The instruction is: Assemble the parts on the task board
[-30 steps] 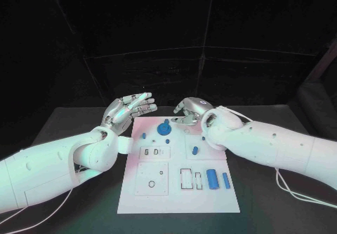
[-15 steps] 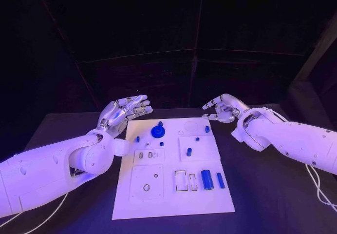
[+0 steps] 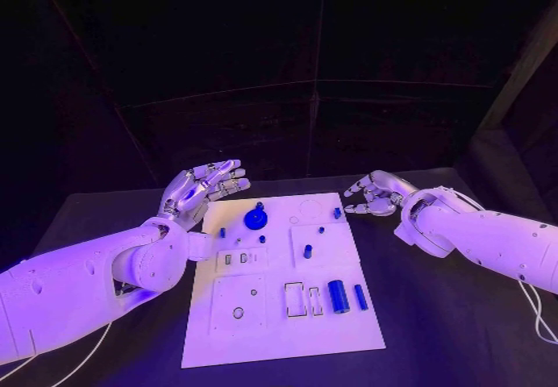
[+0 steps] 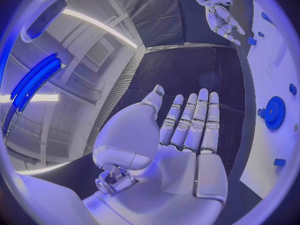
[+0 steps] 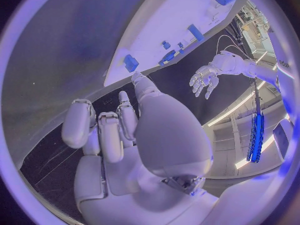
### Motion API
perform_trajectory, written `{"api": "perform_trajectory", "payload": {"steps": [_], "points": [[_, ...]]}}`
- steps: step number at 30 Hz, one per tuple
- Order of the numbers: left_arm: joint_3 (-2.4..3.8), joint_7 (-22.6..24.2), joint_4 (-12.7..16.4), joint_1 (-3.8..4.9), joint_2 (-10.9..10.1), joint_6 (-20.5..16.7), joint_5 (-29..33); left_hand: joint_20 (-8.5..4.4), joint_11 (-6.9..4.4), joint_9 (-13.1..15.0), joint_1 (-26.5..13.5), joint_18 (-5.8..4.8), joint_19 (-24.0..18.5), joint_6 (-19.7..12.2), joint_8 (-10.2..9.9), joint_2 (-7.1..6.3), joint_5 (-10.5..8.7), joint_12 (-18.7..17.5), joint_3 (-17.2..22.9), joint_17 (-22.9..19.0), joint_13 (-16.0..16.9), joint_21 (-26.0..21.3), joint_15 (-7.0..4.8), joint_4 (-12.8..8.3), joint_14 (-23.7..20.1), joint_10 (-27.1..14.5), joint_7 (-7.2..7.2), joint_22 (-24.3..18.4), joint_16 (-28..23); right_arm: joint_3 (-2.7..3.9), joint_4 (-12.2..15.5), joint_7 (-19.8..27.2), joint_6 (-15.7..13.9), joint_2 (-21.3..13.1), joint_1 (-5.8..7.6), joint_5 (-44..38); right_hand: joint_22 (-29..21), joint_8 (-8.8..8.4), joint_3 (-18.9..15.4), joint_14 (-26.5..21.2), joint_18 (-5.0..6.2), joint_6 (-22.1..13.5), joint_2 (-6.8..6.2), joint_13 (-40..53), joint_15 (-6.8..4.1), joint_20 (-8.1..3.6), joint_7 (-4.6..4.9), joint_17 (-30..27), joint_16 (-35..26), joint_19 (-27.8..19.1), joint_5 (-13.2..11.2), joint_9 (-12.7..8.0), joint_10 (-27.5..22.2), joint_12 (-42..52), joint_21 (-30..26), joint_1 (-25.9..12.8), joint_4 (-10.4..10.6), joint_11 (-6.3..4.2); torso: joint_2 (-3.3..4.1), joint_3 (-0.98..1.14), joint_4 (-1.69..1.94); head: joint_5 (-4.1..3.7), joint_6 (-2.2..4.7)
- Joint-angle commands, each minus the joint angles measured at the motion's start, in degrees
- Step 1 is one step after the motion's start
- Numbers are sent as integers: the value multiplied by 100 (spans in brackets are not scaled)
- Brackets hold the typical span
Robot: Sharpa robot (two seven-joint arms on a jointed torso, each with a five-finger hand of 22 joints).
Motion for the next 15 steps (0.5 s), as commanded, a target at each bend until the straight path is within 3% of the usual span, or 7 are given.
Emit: {"api": "perform_trajectory", "payload": {"steps": [1, 2, 4, 10, 15], "points": [[4, 22, -13, 1, 14, 88, 16, -8, 11, -1, 22, 93, 36, 31, -19, 38, 17, -20, -3, -9, -3, 15, -10, -47, 28, 27, 390, -5, -25, 4, -65, -75, 249, 24, -7, -252, -8, -29, -5, 481, -77, -48, -2, 70, -44, -18, -6, 1013, 13, 9, -2, -9, -14, -26, 9, 57, -33, -9, 5, 14, 6, 2, -4], [3, 21, -20, -2, 16, 88, 16, -8, 11, -1, 22, 93, 36, 31, -19, 38, 17, -20, -3, -9, -3, 15, -10, -47, 28, 27, 390, -5, -25, 4, -86, -76, 271, 35, -12, -262, -11, -31, -6, 481, -77, -55, -2, 68, -44, -19, -7, 1015, 14, 7, -8, -9, -15, -29, 8, 62, -38, -9, 0, 9, 5, 3, -15], [3, 21, -32, -7, 21, 91, 17, -8, 11, -1, 22, 93, 36, 31, -19, 38, 17, -20, -3, -9, -3, 15, -10, -47, 28, 27, 390, -5, -25, 4, -121, -74, 324, 57, -28, -276, -11, -31, -6, 481, -77, -55, -2, 68, -44, -19, -7, 1015, 14, 7, -8, -9, -15, -29, 8, 62, -38, -9, 2, 19, 4, 12, -17], [2, 13, -56, -14, 30, 99, 17, -8, 11, -1, 22, 93, 36, 31, -19, 38, 17, -20, -3, -9, -3, 15, -10, -47, 28, 27, 390, -5, -25, 4, -171, -79, 432, 130, -92, -347, -5, -34, -4, 482, -78, -67, 7, 69, -46, -20, -10, 1018, 15, 10, -20, -8, -16, -30, 10, 74, -48, -12, 2, 6, -2, 25, -38], [2, -14, -75, -15, 38, 129, 17, -8, 11, -1, 22, 94, 37, 31, -20, 38, 16, -21, -1, -10, -4, 15, -11, -50, 30, 27, 388, -7, -27, 5, -192, -116, 471, 182, -118, -407, -6, -23, 7, 483, -78, -54, 38, 84, -50, -23, -14, 1024, 17, 9, -30, -2, -4, -16, 10, 91, -59, -16, 0, 5, 13, 26, -63]]}}
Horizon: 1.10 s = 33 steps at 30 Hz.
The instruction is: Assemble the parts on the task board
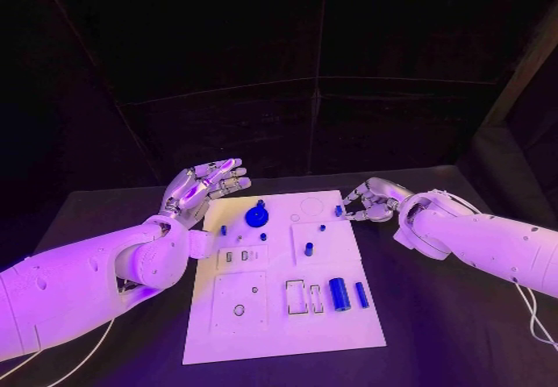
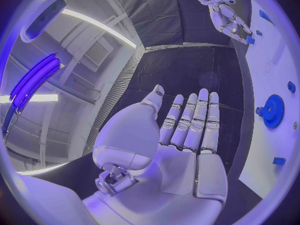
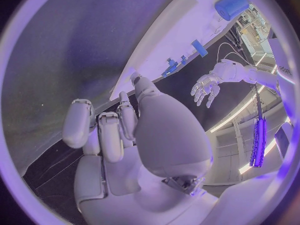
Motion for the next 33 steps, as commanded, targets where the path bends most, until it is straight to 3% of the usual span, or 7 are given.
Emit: {"api": "perform_trajectory", "payload": {"steps": [1, 9, 33], "points": [[6, -6, -4, 6, 8, 106, 10, -8, 11, -1, 22, 94, 37, 31, -21, 38, 16, -21, 16, -9, -3, 15, -10, -34, 30, 27, 388, -8, -27, 4, -7, -43, 154, 23, -1, -150, -1, -20, 1, 502, -77, -31, 34, 85, -33, -24, 3, 1025, 18, 9, -33, 0, 0, -12, 10, 61, -40, -17, -3, -6, 13, -1, -11], [6, -19, -17, 5, 2, 107, 10, -8, 10, -1, 22, 94, 37, 31, -21, 38, 16, -22, 16, -9, -3, 15, -10, -34, 30, 27, 388, -8, -28, 4, -21, -51, 59, 70, -13, -172, 29, 22, 20, 507, -83, 38, 113, 145, -37, -31, 2, 1048, 27, 27, -48, 14, 50, 49, 23, 55, -42, -21, -3, -2, -2, 41, -26], [5, -52, -38, 5, 8, 114, 10, -7, 10, -2, 19, 94, 38, 29, -24, 37, 15, -25, 16, -11, -4, 14, -10, -36, 30, 25, 387, -10, -32, 4, -83, -20, -30, 245, -35, -175, 63, 50, 33, 512, -90, 91, 160, 180, -39, -34, 3, 1071, 37, 48, -151, 17, 79, 83, 40, 61, -67, -21, -3, -2, 3, 39, -50]]}}
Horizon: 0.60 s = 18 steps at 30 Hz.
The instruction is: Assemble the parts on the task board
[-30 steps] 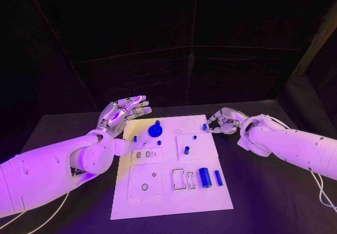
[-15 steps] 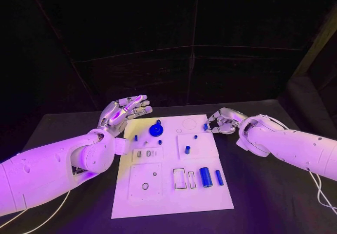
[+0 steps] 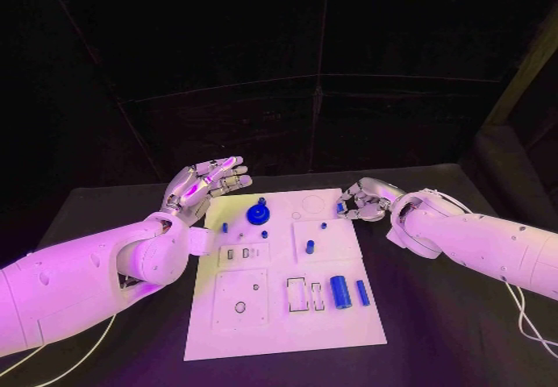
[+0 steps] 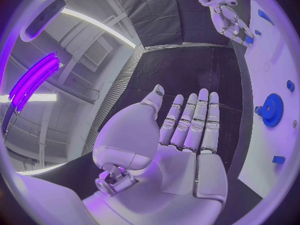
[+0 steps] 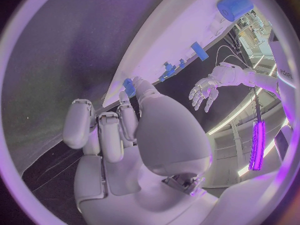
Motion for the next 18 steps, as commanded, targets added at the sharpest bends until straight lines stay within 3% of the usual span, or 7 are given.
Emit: {"api": "perform_trajectory", "payload": {"steps": [1, 11, 14, 18], "points": [[5, 7, 6, 7, 3, 74, 5, -8, 10, -2, 19, 94, 38, 29, -24, 37, 15, -25, 0, -8, -4, 14, -10, -20, 30, 26, 387, -5, -32, -1, -1, 16, -30, 13, 0, -32, 8, 29, 5, 512, -91, 53, 63, 178, -40, -13, 5, 1071, 37, 27, -40, 4, 58, 26, 40, 11, -40, 0, 0, 0, 3, 4, 0], [5, 1, 9, 7, -1, 81, 5, -8, 10, -2, 19, 94, 38, 29, -24, 37, 15, -25, 0, -8, -4, 14, -10, -20, 30, 26, 387, -5, -32, -1, -17, 14, -22, 32, -5, -32, 29, 141, 70, 515, -95, 283, 148, 254, -39, -14, 11, 1087, 43, 42, -139, 30, 111, 102, 52, 41, -87, 2, -2, 2, -2, -2, -5], [5, 1, 9, 7, -2, 80, 5, -8, 10, -2, 19, 94, 38, 29, -24, 37, 15, -25, 0, -8, -4, 14, -10, -20, 30, 26, 387, -5, -32, -1, -18, 22, -40, 35, -7, -32, 49, 228, 159, 517, -97, 479, 223, 286, -57, -24, -26, 1094, 46, 53, -335, 49, 130, 131, 61, 80, -121, -26, -1, 2, -5, 0, -9], [5, -1, 9, 7, -3, 81, 5, -8, 10, -2, 19, 94, 38, 29, -24, 37, 15, -25, 0, -8, -4, 14, -10, -20, 30, 26, 387, -5, -32, -1, -15, 52, -95, 38, -8, -32, 89, 330, 272, 521, -102, 717, 313, 328, -106, -57, -103, 1112, 53, 74, -407, 76, 162, 172, 79, 128, -164, -84, -1, 3, -7, -1, -13]]}}
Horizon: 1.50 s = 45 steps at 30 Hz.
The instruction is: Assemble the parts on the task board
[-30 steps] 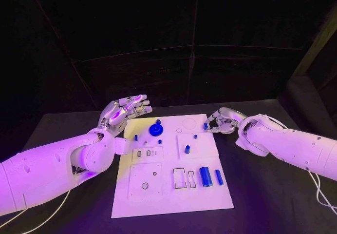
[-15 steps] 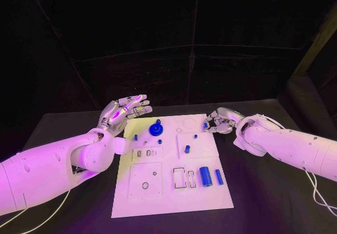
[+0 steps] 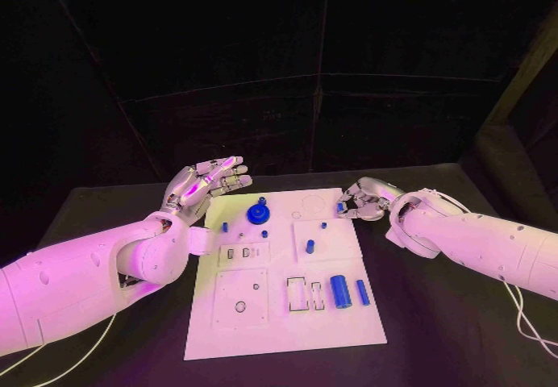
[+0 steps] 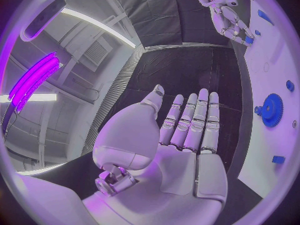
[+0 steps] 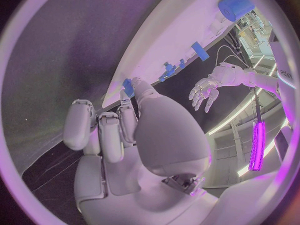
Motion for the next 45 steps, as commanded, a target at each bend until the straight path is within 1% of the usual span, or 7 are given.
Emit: {"api": "perform_trajectory", "payload": {"steps": [1, 10, 17, 28, 34, 38, 45], "points": [[5, 13, 7, 7, 1, 74, 3, -8, 10, -2, 19, 94, 38, 29, -24, 37, 15, -25, 0, -8, -4, 14, -10, -21, 30, 26, 387, -6, -32, -3, 11, 68, -98, 4, -2, -26, 39, 68, 64, 521, -106, 148, 103, 323, -58, -30, -57, 1118, 32, 46, -30, 29, 33, 39, 44, 29, -23, -43, 1, 1, -7, -3, -7], [5, -10, 33, 8, -6, 83, 3, -7, 11, -3, 10, 93, 39, 27, -30, 40, 15, -29, 1, -11, -5, 12, -9, -19, 31, 24, 387, -11, -39, -2, 81, 129, -619, -16, -4, -26, 222, 134, 200, 535, -143, 360, 203, 391, -139, -111, -146, 1181, 59, 140, -97, 46, 97, 103, 124, 38, -78, -122, -2, 1, 0, -42, -5], [5, -10, 50, 10, -40, 64, 3, -7, 11, -3, 10, 93, 39, 27, -30, 40, 15, -29, 1, -11, -5, 12, -9, -19, 31, 24, 387, -11, -39, 1, 581, -35, -871, -193, 1, 130, 296, 119, 210, 537, -158, 370, 195, 398, -147, -127, -156, 1189, 62, 179, -63, 38, 107, 105, 158, -29, -65, -135, -22, -16, -9, -59, 7], [5, -15, -32, 19, -1, 49, 317, -8, 12, -3, -9, 94, 40, 27, -33, 38, 12, -33, -5, -13, -5, 11, -9, -11, 33, 24, 387, -15, -44, 4, 1554, -969, -971, -22, 47, 236, 278, 79, 248, 528, -155, 361, 237, 366, -148, -134, -168, 1147, 43, 176, -3, 18, 83, 56, 152, -162, -10, -149, -150, -120, 18, -31, -90], [6, 8, -107, 33, 30, 56, 409, -8, 11, -3, -10, 94, 40, 27, -34, 38, 12, -33, -6, -13, -5, 11, -9, -10, 33, 24, 387, -15, -44, 1, 1606, -1346, -811, 502, 51, -276, 300, 66, 271, 528, -160, 355, 246, 375, -151, -136, -165, 1147, 42, 188, 34, 13, 87, 61, 161, -170, -17, -150, -219, -175, 87, 177, -231], [6, 15, -165, 47, 54, 48, 426, -8, 11, -3, -10, 94, 40, 27, -34, 38, 12, -33, -6, -13, -5, 11, -9, -10, 33, 24, 387, -15, -44, -11, 1534, -1495, -602, 857, 48, -687, 336, 61, 274, 533, -167, 350, 248, 383, -150, -137, -162, 1170, 52, 205, 38, 11, 93, 69, 176, -181, -13, -148, -238, -199, 130, 223, -281], [6, 22, -135, 64, 37, 45, 435, -8, 11, -3, -10, 94, 40, 27, -34, 38, 12, -33, -6, -13, -5, 11, -9, -10, 33, 24, 387, -15, -44, -204, 1359, -1553, -413, 1251, 35, -966, 345, 58, 278, 529, -168, 349, 251, 358, -150, -137, -162, 1153, 45, 209, 41, 10, 76, 40, 180, -188, -10, -147, -249, -248, 178, 225, -342]]}}
